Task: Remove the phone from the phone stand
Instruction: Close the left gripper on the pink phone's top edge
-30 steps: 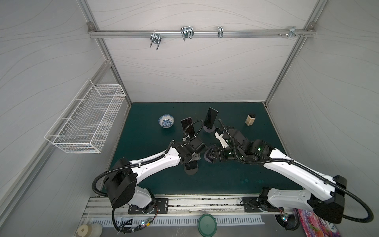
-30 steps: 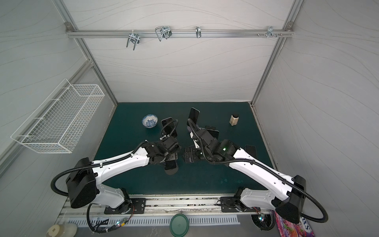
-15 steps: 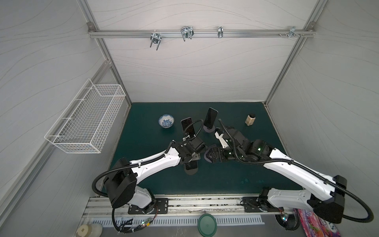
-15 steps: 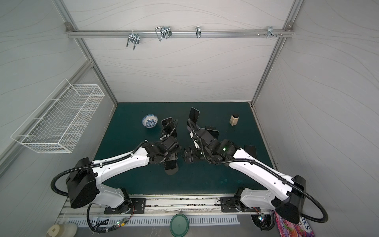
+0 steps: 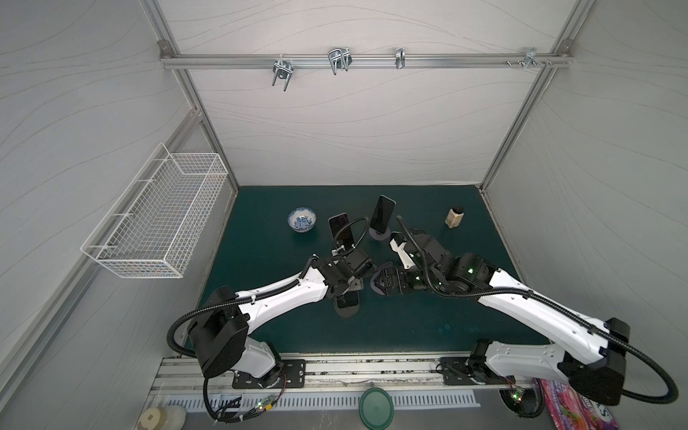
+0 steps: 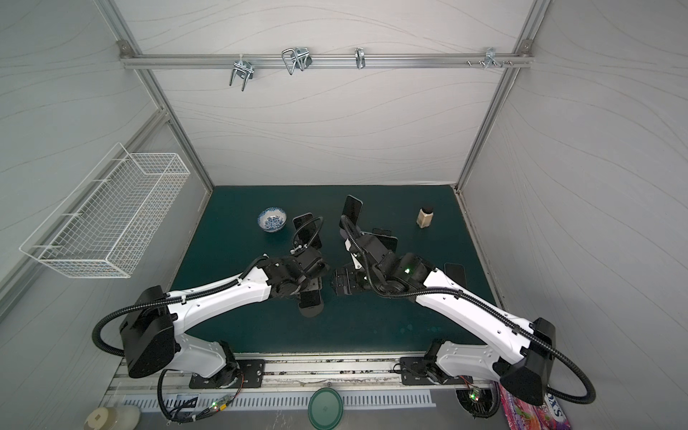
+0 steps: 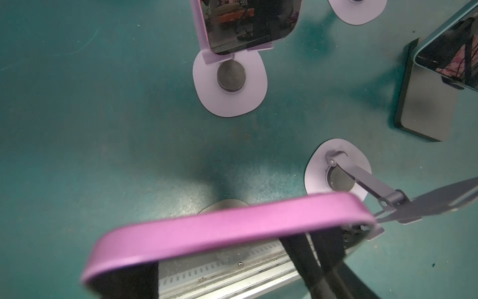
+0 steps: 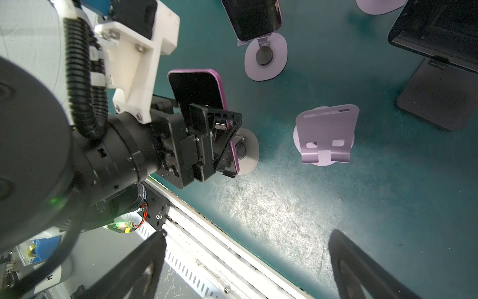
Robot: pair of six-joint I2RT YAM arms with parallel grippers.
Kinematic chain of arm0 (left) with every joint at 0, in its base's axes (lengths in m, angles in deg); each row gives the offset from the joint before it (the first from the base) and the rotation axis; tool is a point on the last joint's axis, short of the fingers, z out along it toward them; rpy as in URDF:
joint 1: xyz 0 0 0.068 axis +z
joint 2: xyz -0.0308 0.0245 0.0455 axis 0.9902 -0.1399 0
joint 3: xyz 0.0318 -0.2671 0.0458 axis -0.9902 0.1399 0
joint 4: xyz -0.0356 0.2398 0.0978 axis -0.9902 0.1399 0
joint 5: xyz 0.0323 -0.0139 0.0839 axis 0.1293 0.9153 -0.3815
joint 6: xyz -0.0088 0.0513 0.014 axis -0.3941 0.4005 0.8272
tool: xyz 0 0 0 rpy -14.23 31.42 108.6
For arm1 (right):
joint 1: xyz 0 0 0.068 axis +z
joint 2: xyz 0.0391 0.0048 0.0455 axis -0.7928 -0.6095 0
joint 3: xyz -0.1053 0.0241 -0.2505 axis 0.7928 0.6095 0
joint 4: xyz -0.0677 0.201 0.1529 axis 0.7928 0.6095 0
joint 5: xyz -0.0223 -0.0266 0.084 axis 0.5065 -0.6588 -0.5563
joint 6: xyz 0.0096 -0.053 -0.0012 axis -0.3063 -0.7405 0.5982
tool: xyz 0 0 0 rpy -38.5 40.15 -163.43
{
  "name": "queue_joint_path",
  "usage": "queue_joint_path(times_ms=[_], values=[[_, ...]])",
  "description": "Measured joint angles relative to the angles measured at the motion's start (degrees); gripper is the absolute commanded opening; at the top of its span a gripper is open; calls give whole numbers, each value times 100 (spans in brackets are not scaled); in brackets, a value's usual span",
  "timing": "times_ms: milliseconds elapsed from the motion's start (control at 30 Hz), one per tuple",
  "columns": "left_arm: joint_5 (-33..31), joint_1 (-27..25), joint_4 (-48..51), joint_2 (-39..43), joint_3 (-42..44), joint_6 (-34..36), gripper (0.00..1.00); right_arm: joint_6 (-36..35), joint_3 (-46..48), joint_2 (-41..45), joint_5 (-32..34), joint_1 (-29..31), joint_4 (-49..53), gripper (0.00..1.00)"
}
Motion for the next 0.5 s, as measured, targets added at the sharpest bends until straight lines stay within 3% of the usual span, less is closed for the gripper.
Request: queue_joint_path(times_ms=[500], values=[[2, 22, -42, 59, 48, -2, 67, 9, 0, 42, 0, 0, 0, 99]])
